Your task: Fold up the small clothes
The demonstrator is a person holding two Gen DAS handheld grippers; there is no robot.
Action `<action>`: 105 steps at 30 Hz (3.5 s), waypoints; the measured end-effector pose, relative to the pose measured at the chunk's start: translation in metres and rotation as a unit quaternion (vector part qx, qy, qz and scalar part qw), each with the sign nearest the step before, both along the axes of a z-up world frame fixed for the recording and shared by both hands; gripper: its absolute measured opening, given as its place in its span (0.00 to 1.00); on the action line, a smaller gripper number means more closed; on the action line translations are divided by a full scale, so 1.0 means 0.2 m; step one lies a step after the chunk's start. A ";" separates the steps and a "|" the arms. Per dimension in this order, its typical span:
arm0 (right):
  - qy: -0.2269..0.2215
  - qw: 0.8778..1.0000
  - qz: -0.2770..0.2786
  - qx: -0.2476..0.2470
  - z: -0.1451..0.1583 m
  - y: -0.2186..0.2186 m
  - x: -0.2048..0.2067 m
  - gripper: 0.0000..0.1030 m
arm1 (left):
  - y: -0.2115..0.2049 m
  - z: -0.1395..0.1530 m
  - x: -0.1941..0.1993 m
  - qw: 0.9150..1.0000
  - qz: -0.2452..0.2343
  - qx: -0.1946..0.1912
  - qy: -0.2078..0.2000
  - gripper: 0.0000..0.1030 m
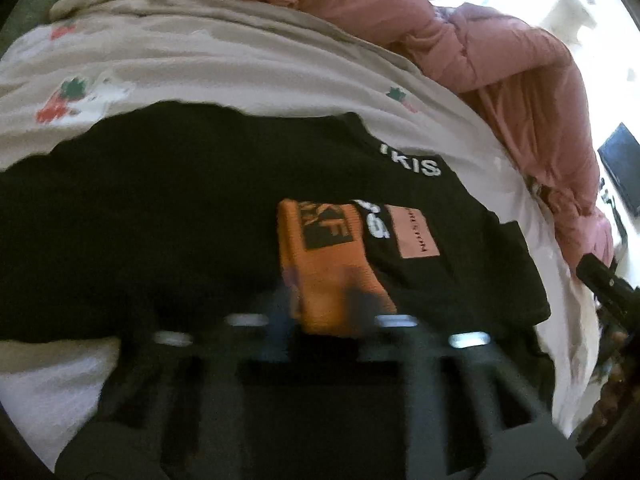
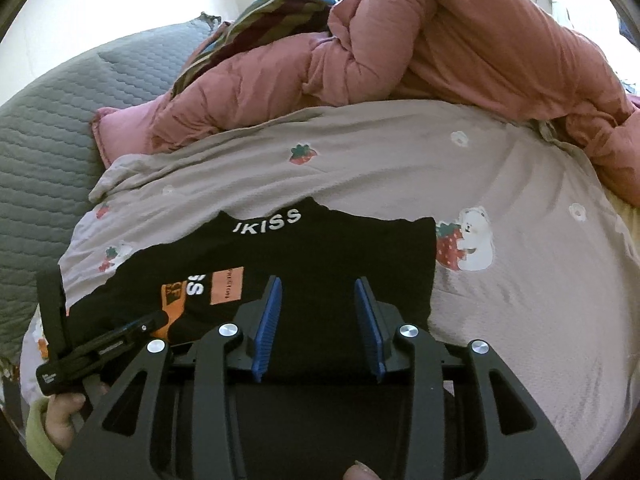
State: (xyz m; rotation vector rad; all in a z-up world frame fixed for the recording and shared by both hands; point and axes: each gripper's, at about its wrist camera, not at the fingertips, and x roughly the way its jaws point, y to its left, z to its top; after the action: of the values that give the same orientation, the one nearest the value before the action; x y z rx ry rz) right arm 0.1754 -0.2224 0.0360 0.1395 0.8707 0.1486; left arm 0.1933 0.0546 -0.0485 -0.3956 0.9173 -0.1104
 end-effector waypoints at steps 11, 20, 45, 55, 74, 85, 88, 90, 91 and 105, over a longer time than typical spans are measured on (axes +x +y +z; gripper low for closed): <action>0.013 1.000 -0.016 -0.017 -0.07 -0.05 0.01 0.35 | 0.11 0.26 -0.09 0.993 0.010 0.038 -0.107 0.00; 0.012 0.999 -0.020 -0.022 -0.06 -0.07 0.01 0.35 | 0.21 0.15 -0.06 0.999 0.016 -0.006 -0.046 0.35; 0.019 0.999 -0.027 -0.007 -0.13 -0.12 0.02 0.35 | 0.09 0.24 -0.08 0.994 -0.004 0.023 -0.103 0.00; 0.022 0.999 -0.020 -0.017 -0.13 -0.09 0.02 0.35 | 0.24 0.24 -0.10 0.993 0.042 0.050 -0.093 0.10; 0.124 0.989 0.032 -0.073 -0.45 0.09 0.13 0.36 | 0.06 -0.03 -0.02 0.995 -0.041 0.089 0.005 0.39; 0.089 0.994 0.046 -0.040 -0.34 0.08 0.03 0.54 | 0.06 0.05 -0.09 0.994 -0.036 0.099 -0.017 0.66; 0.080 0.995 0.048 -0.032 -0.31 0.08 0.00 0.64 | 0.06 0.09 -0.12 0.993 -0.028 0.106 -0.032 0.73; 0.074 0.996 0.049 -0.031 -0.29 0.08 -0.01 0.75 | 0.07 0.13 -0.15 0.993 -0.021 0.107 -0.045 0.78; 0.069 0.996 0.050 -0.030 -0.27 0.09 -0.01 0.77 | 0.07 0.15 -0.16 0.993 -0.017 0.108 -0.050 0.80; 0.027 0.997 0.069 -0.019 -0.10 0.19 -0.06 0.92 | 0.19 0.36 -0.31 0.987 0.028 0.119 -0.104 0.91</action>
State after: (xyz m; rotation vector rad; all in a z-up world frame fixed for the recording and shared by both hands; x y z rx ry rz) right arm 0.1642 -0.1853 0.0156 0.0481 0.9377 0.2571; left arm 0.1307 0.0918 0.0226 -0.1838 0.7030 0.0101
